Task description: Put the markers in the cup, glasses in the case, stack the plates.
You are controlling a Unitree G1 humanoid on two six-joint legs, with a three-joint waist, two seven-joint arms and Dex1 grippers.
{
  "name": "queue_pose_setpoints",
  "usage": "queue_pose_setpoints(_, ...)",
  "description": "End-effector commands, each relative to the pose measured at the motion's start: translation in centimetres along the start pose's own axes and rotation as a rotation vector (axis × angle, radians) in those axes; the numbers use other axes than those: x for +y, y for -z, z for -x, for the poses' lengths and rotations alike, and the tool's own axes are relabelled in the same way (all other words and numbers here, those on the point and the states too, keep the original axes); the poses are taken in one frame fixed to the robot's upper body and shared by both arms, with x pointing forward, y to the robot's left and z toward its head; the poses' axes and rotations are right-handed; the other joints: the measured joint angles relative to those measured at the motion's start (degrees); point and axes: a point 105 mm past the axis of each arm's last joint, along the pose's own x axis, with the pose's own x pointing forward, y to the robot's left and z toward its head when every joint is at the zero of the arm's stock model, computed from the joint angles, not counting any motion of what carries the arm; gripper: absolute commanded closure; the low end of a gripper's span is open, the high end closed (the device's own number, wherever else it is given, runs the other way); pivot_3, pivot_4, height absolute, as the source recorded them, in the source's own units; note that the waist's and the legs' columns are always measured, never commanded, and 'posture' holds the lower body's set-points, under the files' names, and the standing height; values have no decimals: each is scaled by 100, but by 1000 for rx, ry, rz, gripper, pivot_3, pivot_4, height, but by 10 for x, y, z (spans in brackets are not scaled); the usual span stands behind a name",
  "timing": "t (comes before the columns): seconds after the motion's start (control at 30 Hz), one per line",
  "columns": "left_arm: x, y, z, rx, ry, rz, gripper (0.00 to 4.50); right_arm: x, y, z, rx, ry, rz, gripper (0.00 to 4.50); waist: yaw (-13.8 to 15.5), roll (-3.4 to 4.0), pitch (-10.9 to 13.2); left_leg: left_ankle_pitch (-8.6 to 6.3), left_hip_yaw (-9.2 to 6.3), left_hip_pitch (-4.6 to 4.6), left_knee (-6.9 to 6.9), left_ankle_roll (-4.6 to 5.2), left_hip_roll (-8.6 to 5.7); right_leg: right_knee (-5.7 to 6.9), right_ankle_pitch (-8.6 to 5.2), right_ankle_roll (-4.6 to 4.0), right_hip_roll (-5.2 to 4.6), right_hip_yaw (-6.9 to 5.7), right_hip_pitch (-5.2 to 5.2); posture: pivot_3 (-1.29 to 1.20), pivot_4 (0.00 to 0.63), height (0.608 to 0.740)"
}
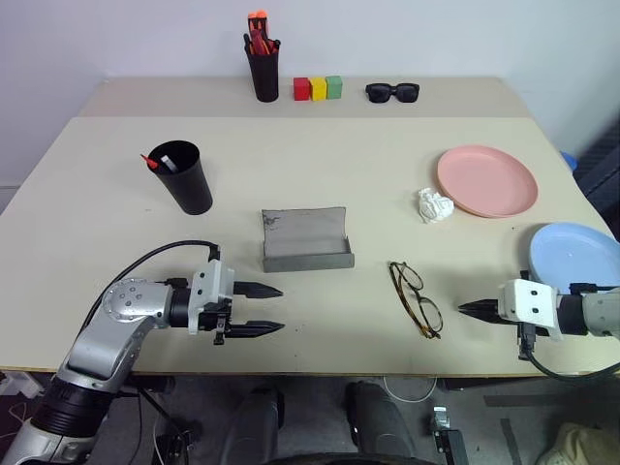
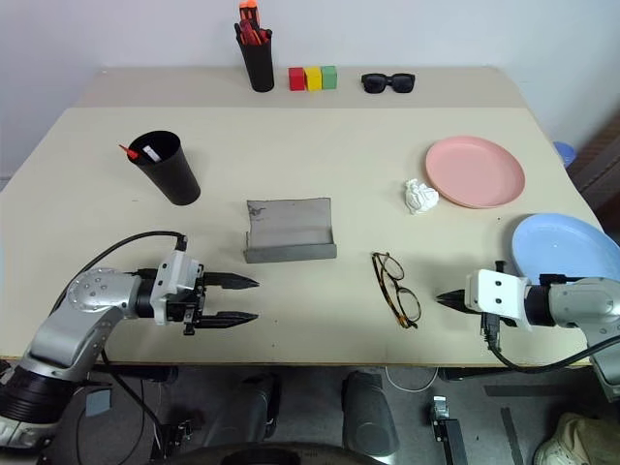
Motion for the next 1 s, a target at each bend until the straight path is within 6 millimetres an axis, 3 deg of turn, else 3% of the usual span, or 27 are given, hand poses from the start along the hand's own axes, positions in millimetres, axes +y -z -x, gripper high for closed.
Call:
queue_pose_setpoints(0.03, 0, -5, 3, -6, 1, -28, 1968, 0, -4, 7, 2, -6, 33, 4466, 5, 0, 0, 0, 0, 0, 0, 0, 0, 0, 0, 0, 0, 0, 0, 0, 150, 740)
queue_pose_setpoints(0.4, -4, -8, 4, 1, -14, -21, 1968, 20, -9, -13, -88, -117, -9, 4466, -4, 0, 0, 0, -1, 1, 1, 0, 0, 4, -1, 1, 0, 0, 0, 0, 150, 740)
queue_pose_setpoints(0.7, -7, -6, 10, 15, -26, -12, 1968, 17, -58, -49, -340, -185, -100, 4466, 2, 0, 0, 0, -3, 2, 3, 0, 1, 9, 0, 1, 1, 0, 0, 0, 150, 740)
queue_pose_setpoints(0.83, -9, -5, 12, 19, -31, -8, 1968, 3, -81, -63, -450, -160, -165, 4466, 5, -1, 0, 0, -5, 2, 3, 0, 1, 9, 0, 2, 1, -1, 0, 0, 150, 740)
queue_pose_setpoints(1.0, -11, -7, 11, 19, -36, -4, 1968, -10, -89, -75, -495, -123, -194, 4466, 19, -1, 0, 0, -5, 1, 2, 0, 0, 9, 0, 2, 1, -1, -1, 0, 150, 740)
